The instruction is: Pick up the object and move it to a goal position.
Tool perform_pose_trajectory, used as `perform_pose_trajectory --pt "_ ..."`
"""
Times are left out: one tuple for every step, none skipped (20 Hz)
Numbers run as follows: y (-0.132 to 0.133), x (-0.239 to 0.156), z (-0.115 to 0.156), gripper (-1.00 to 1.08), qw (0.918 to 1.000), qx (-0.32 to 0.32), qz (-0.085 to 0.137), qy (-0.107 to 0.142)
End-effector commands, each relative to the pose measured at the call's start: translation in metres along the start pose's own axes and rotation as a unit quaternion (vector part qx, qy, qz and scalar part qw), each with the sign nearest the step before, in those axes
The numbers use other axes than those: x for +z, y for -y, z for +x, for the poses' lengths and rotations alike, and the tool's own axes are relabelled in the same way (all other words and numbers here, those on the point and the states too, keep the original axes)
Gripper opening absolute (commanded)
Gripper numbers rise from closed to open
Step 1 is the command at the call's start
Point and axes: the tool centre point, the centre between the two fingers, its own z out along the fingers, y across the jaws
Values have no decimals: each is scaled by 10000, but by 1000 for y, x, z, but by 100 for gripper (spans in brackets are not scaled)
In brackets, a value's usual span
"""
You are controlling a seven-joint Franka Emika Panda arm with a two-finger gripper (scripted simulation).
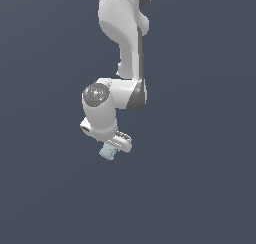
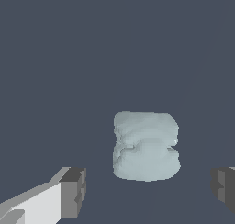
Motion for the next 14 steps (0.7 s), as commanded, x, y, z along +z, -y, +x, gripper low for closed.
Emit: perform_pose_trajectory --pt "-5 5 5 100 9999 147 -11 1" --pt "-6 6 6 100 9998 176 -14 2" --pt "-7 6 6 100 9998 194 -16 2" --pt "-7 6 6 100 9998 200 -16 3" --pt "-7 6 5 100 9999 168 -16 6" --pt "-7 6 5 100 9999 168 -16 6" --pt "-7 7 5 100 9999 168 -16 6" --pt "-6 9 5 100 9999 168 -16 6" --pt "-7 12 5 100 9999 171 -16 5" --pt "-7 15 5 100 9998 175 -16 5" --pt "-7 19 5 100 9998 175 -16 5" --pt "-7 24 5 100 9998 180 -16 5" --pt "-7 30 5 100 9998 185 -16 4" --pt "-7 36 5 100 9998 188 -16 4"
